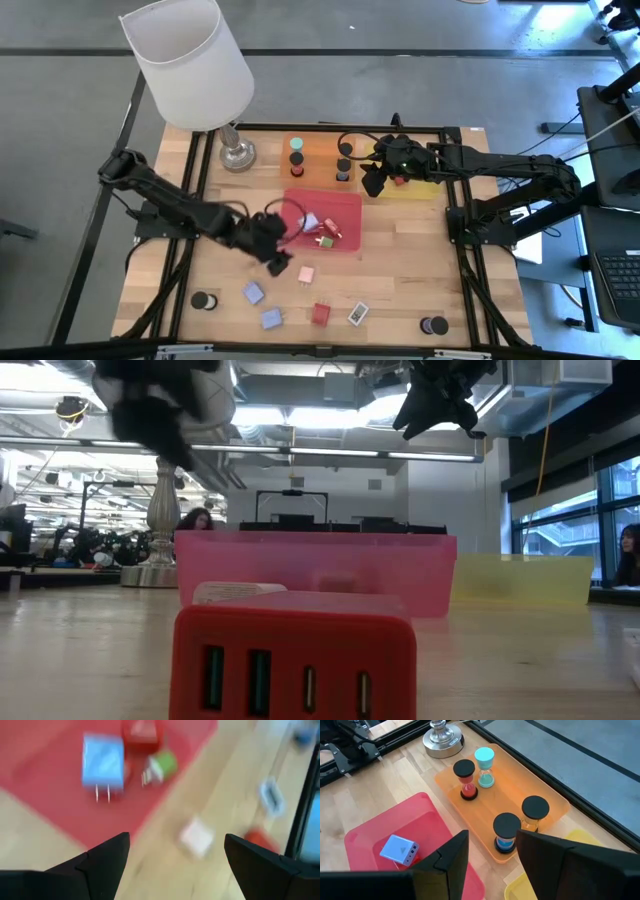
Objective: Pick & Place Office items
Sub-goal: Put the top light blue charger adapter into the red bin
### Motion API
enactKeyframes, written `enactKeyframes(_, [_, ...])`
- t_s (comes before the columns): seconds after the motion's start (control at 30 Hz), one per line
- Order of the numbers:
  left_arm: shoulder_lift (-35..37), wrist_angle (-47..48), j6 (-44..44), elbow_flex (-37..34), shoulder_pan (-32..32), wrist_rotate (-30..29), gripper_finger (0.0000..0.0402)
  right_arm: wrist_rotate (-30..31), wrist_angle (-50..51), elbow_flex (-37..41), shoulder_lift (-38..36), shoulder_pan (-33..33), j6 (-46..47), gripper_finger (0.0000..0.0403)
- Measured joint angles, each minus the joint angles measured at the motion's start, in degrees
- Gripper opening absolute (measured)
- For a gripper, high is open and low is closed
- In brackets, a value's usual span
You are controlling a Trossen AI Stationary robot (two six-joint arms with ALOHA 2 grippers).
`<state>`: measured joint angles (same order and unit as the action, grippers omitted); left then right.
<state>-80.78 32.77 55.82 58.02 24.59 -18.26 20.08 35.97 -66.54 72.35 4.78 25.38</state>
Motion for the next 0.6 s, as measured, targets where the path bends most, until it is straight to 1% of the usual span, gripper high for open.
enactKeyframes(0.1, [-0.27, 4.02, -2.92, 0.00, 4.58, 4.36, 0.0322, 0.00, 0.00, 0.00, 0.01, -0.01, -0.01, 0.0166])
enactKeyframes(0.17, [-0.28, 6.55, -7.04, 0.00, 7.51, 7.97, 0.0322, 0.00, 0.00, 0.00, -0.01, 0.01, 0.00, 0.0166])
enactKeyframes(0.23, [-0.28, 8.27, -11.73, 0.00, 10.28, 10.33, 0.0322, 0.00, 0.00, 0.00, 0.01, 0.01, -0.01, 0.0166])
enactKeyframes(0.37, [-0.28, 11.63, -21.06, 0.00, 15.17, 10.44, 0.0322, 0.00, 0.00, 0.00, 0.00, 0.00, -0.01, 0.0166])
enactKeyframes(0.47, [-0.28, 15.66, -25.68, -0.04, 17.72, 10.88, 0.0322, 0.00, 0.00, 0.00, 0.01, 0.01, 0.00, 0.0166])
enactKeyframes(0.6, [-0.28, 12.85, -34.51, -1.97, 20.99, 12.40, 0.0322, -0.02, 0.00, 0.00, -0.01, 0.01, -0.01, 0.0167])
